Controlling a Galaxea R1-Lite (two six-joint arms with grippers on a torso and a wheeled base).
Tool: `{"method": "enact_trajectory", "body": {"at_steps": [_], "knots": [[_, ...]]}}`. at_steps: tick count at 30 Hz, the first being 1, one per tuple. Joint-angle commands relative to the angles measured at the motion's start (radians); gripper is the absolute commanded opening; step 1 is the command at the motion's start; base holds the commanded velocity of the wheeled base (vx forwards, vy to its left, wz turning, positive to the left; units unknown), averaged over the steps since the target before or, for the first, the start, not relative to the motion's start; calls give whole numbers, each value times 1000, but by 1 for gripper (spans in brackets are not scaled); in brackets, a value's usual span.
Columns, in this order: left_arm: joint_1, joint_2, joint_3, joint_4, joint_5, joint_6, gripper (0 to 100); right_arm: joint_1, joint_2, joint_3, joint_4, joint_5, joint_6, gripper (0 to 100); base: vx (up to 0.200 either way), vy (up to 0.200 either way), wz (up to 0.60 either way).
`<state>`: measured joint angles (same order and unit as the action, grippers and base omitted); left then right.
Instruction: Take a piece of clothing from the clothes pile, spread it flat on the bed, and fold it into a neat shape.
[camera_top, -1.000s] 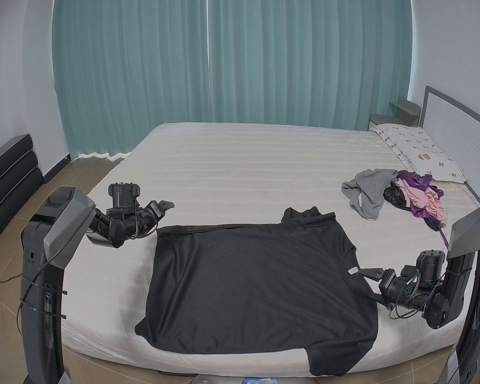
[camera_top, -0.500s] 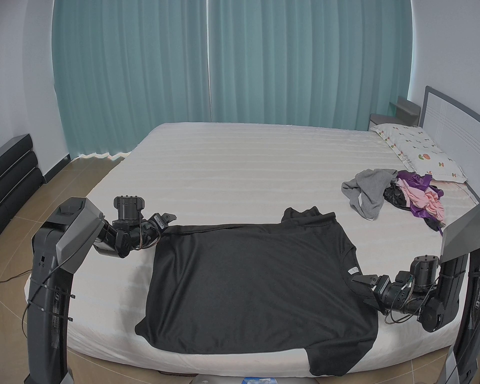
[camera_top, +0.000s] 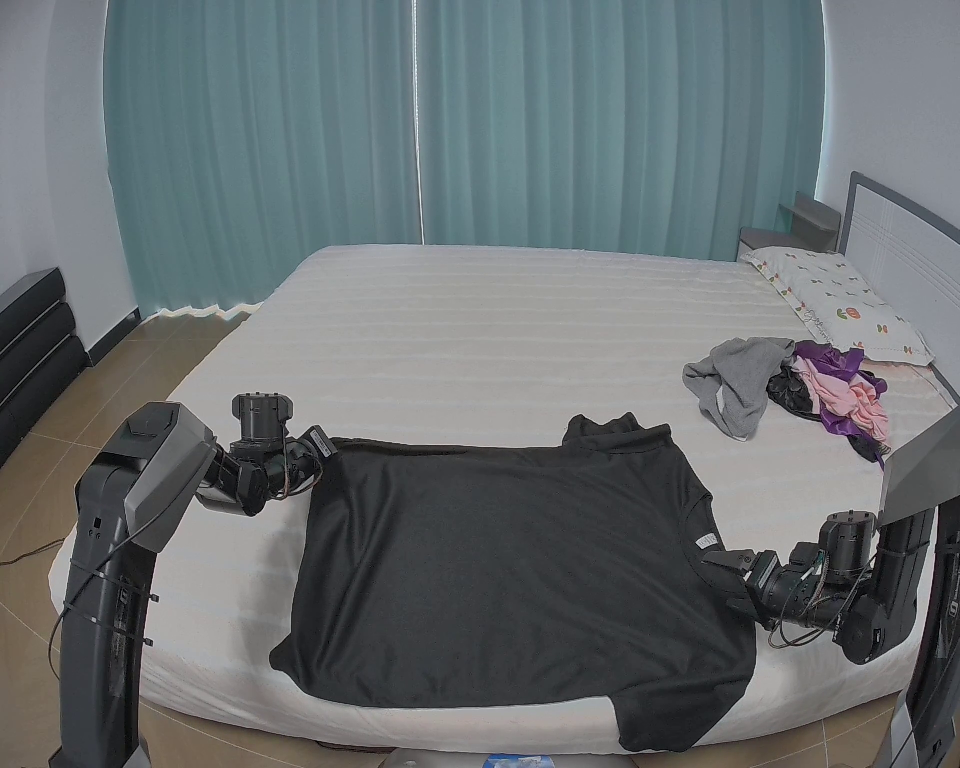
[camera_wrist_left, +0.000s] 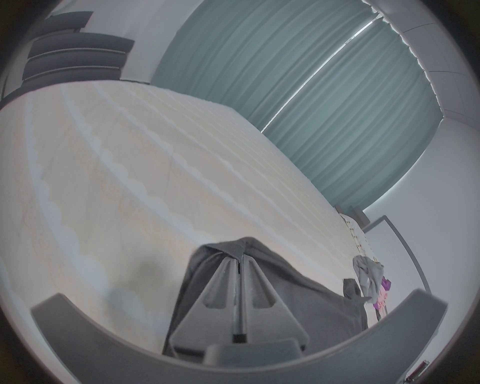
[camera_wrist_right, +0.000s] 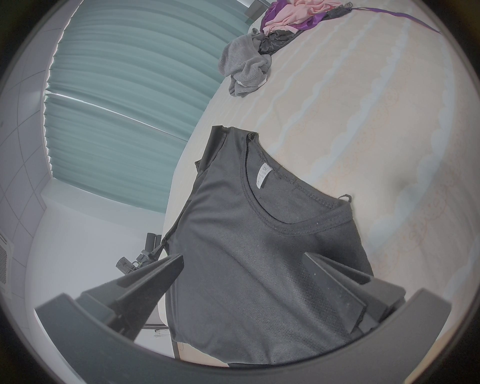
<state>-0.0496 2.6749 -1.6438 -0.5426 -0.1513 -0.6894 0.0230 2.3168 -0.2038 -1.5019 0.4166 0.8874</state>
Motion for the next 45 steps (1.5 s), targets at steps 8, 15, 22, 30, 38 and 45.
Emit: {"method": "enact_trajectory", "body": {"at_steps": [8, 15, 22, 30, 38, 45], "knots": [[10, 138, -260, 1, 147, -9, 0, 3, 4, 1, -1, 1, -1, 100, 0, 0, 0], [10, 146, -275, -11, 148, -18, 0, 11, 29, 12, -46, -1, -2, 100, 0, 0, 0], [10, 188, -344, -10, 176, -16, 0, 15, 36, 18, -64, -1, -2, 100, 0, 0, 0], [8, 194, -353, 0, 182, -18, 100, 14, 33, 17, -64, 1, 1, 100, 0, 0, 0], [11, 172, -314, -4, 194, -52, 100, -28, -20, 6, -64, 34, 100, 100, 0, 0, 0], [34, -41, -34, -14, 180, -214, 100, -61, -31, 3, -64, 60, 120, 100, 0, 0, 0]]}}
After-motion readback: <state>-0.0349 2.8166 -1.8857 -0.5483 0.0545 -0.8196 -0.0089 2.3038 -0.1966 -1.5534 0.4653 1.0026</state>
